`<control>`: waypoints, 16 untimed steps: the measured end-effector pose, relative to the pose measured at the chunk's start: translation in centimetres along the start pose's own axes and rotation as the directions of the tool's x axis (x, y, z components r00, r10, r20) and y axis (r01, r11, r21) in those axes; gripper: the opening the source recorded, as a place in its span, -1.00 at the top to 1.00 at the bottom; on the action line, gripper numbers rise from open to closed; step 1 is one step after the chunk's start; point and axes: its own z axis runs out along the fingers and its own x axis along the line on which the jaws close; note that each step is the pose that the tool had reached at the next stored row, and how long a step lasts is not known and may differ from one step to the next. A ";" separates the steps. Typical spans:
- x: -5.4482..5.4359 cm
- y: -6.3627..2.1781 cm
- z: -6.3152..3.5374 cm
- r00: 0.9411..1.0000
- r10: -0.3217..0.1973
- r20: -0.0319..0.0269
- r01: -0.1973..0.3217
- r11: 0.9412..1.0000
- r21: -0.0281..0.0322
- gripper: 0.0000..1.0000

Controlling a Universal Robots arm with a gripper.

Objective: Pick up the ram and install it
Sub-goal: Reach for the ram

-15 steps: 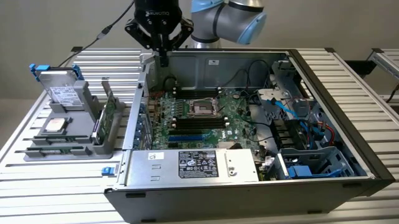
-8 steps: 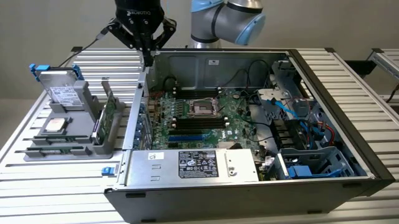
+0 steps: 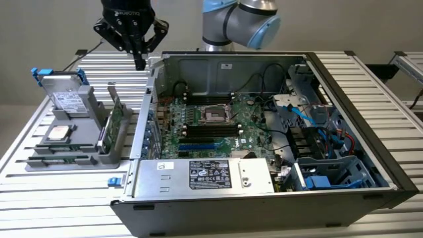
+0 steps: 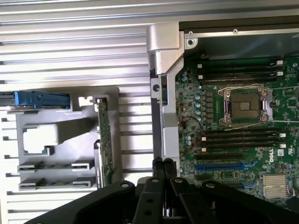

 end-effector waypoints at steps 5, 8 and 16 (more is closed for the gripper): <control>2.3 -0.15 0.17 1.000 0.000 -0.003 0.000 1.000 -0.001 0.80; 3.6 -0.24 0.37 1.000 0.000 -0.003 0.000 1.000 -0.003 0.80; 7.2 -0.52 0.76 1.000 0.000 -0.004 0.000 1.000 -0.008 0.80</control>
